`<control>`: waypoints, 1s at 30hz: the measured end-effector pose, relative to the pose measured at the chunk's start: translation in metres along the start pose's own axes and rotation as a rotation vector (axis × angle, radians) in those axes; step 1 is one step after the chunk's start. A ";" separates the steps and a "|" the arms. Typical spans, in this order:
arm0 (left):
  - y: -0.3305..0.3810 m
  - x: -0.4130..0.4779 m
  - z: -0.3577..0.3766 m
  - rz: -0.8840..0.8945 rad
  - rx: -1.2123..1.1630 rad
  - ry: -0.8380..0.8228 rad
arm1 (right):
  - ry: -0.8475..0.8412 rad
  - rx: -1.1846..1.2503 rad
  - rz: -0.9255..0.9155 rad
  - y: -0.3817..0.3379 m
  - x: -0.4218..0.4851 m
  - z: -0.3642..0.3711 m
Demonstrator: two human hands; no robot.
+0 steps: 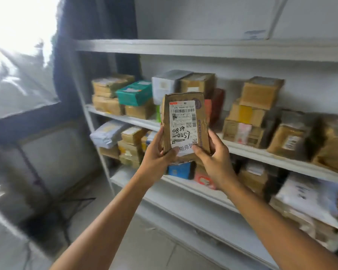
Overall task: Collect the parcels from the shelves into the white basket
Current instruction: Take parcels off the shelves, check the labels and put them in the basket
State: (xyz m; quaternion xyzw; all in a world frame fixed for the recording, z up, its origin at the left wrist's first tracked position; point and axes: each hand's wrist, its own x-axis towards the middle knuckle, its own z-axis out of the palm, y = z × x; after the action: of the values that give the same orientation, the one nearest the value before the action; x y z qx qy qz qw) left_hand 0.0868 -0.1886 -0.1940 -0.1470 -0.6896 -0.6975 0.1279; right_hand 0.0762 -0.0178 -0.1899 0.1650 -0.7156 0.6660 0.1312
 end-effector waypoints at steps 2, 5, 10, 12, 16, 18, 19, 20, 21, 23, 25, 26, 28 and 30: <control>-0.003 -0.003 -0.026 -0.019 0.041 0.106 | -0.088 0.067 0.011 0.014 0.019 0.029; -0.008 -0.010 -0.059 -0.039 0.061 0.274 | -0.213 0.128 0.009 0.033 0.046 0.071; -0.012 -0.032 -0.089 -0.080 0.171 0.557 | -0.496 0.242 -0.004 0.055 0.068 0.127; -0.010 -0.047 -0.093 -0.109 0.243 0.667 | -0.612 0.287 -0.005 0.058 0.066 0.143; -0.001 -0.097 -0.090 -0.168 0.329 0.886 | -0.827 0.381 0.009 0.054 0.038 0.168; 0.005 -0.124 -0.083 -0.195 0.354 0.982 | -0.919 0.422 0.017 0.049 0.017 0.177; 0.008 -0.138 -0.078 -0.204 0.351 1.030 | -0.977 0.444 0.018 0.046 0.006 0.179; 0.011 -0.151 -0.072 -0.209 0.343 1.081 | -1.032 0.464 0.014 0.042 -0.005 0.180; 0.013 -0.165 -0.065 -0.208 0.336 1.132 | -1.077 0.482 0.008 0.040 -0.017 0.180; 0.015 -0.193 -0.046 -0.207 0.330 1.208 | -1.163 0.504 0.013 0.035 -0.040 0.175; 0.016 -0.218 -0.026 -0.218 0.334 1.256 | -1.241 0.508 0.020 0.034 -0.066 0.166; 0.016 -0.231 -0.016 -0.225 0.343 1.287 | -1.270 0.512 0.028 0.034 -0.078 0.161; 0.014 -0.255 0.007 -0.237 0.371 1.366 | -1.336 0.514 0.044 0.036 -0.101 0.150; 0.010 -0.278 0.031 -0.263 0.365 1.443 | -1.403 0.500 0.063 0.038 -0.123 0.139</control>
State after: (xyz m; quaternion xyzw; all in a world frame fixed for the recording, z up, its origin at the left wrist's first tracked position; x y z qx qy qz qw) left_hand 0.3479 -0.1644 -0.2905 0.4532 -0.5511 -0.5048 0.4858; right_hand 0.1772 -0.1461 -0.2859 0.5556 -0.4630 0.5506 -0.4169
